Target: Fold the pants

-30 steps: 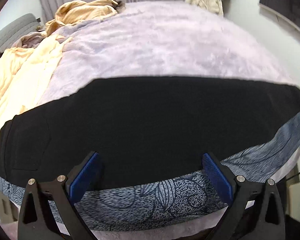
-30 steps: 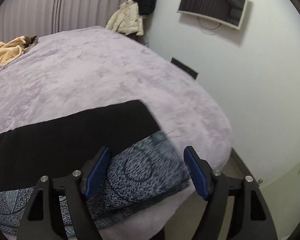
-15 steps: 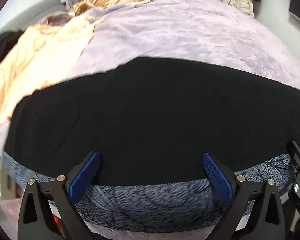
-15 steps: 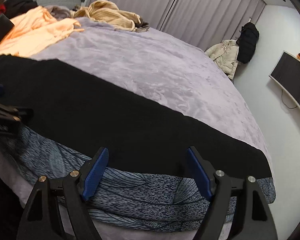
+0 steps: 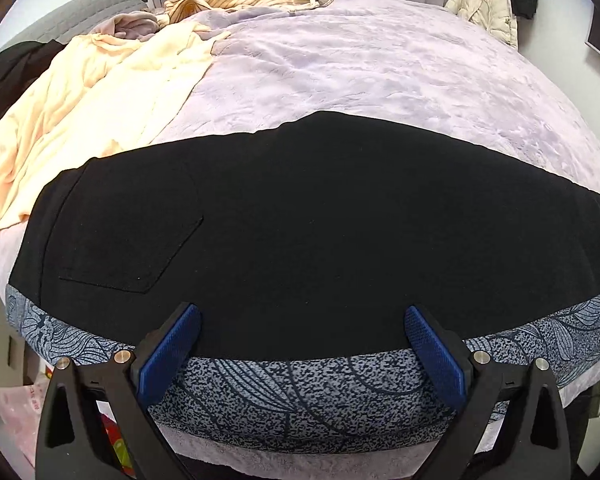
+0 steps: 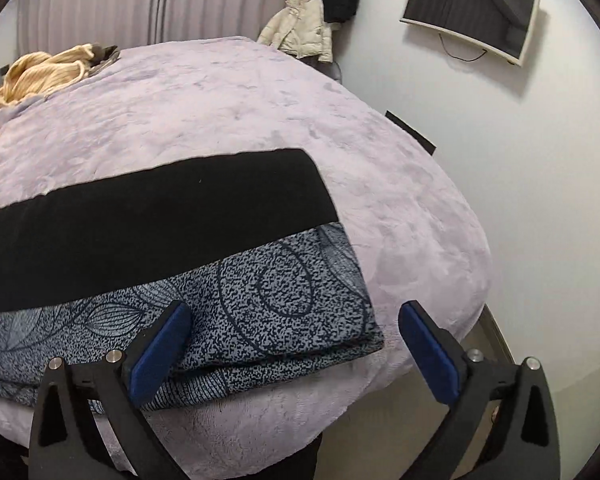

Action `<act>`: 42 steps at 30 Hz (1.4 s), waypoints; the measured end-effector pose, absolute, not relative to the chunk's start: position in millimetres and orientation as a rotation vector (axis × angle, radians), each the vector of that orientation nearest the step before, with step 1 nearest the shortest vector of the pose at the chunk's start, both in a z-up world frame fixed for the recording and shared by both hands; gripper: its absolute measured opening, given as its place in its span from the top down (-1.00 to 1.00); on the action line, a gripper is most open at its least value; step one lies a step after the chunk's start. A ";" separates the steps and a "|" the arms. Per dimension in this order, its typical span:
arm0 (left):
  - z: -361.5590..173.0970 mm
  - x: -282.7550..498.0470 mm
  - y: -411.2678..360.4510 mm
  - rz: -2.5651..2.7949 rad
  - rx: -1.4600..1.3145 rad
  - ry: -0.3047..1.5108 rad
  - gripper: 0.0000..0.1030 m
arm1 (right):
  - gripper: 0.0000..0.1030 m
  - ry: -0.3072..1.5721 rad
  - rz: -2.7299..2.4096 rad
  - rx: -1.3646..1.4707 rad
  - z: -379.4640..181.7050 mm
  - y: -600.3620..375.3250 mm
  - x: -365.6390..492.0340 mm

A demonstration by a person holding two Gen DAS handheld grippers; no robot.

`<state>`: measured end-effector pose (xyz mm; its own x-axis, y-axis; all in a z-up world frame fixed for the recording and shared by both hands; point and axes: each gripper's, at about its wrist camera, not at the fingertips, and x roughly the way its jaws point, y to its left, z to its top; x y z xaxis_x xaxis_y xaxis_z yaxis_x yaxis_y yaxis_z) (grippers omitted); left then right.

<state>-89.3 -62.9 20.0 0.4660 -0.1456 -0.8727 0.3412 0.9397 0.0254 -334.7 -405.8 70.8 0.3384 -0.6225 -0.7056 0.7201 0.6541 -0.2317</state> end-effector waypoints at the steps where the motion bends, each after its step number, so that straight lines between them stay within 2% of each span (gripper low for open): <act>1: 21.9 -89.9 -66.6 -0.309 0.204 1.046 -0.98 | -1.00 0.821 -0.874 0.089 81.0 -395.1 -330.6; 6: 25.8 -86.6 -100.9 -0.371 0.184 1.073 -0.98 | -1.00 0.689 -0.573 -0.067 104.0 -318.7 -262.5; 10: 29.4 -69.4 -119.2 -0.353 0.129 1.093 -0.98 | -1.00 0.742 -0.422 -0.225 76.4 -281.0 -182.4; 14: 27.5 -43.7 -123.6 -0.273 0.175 1.047 -0.98 | -1.00 0.900 -0.327 -0.122 44.1 -300.2 -140.0; 18: 14.6 -23.8 -108.6 -0.278 0.138 1.086 -0.98 | -1.00 0.922 -0.370 0.038 35.2 -346.5 -156.8; 24: 7.8 -27.9 -107.5 -0.286 0.169 1.038 -0.99 | -0.99 0.888 -0.692 0.127 44.1 -447.2 -220.6; 29: 12.1 -33.7 -103.0 -0.258 0.166 1.037 -0.99 | -1.00 0.876 -0.769 0.170 53.4 -470.3 -252.1; 31: 19.1 -44.4 -110.5 -0.290 0.172 1.038 -0.98 | -1.00 0.836 -0.789 0.199 64.1 -460.2 -261.2; 36: 28.1 -85.8 -151.3 -0.436 0.251 1.001 -0.98 | -1.00 0.755 -0.687 0.049 86.5 -382.2 -272.2; 39: 23.6 -105.9 -164.1 -0.482 0.312 0.974 -0.99 | -1.00 0.747 -0.575 -0.065 79.5 -325.8 -264.6; 42: 21.8 -107.9 -159.9 -0.484 0.333 0.964 -0.99 | -0.99 0.817 -0.522 -0.168 58.3 -296.4 -256.9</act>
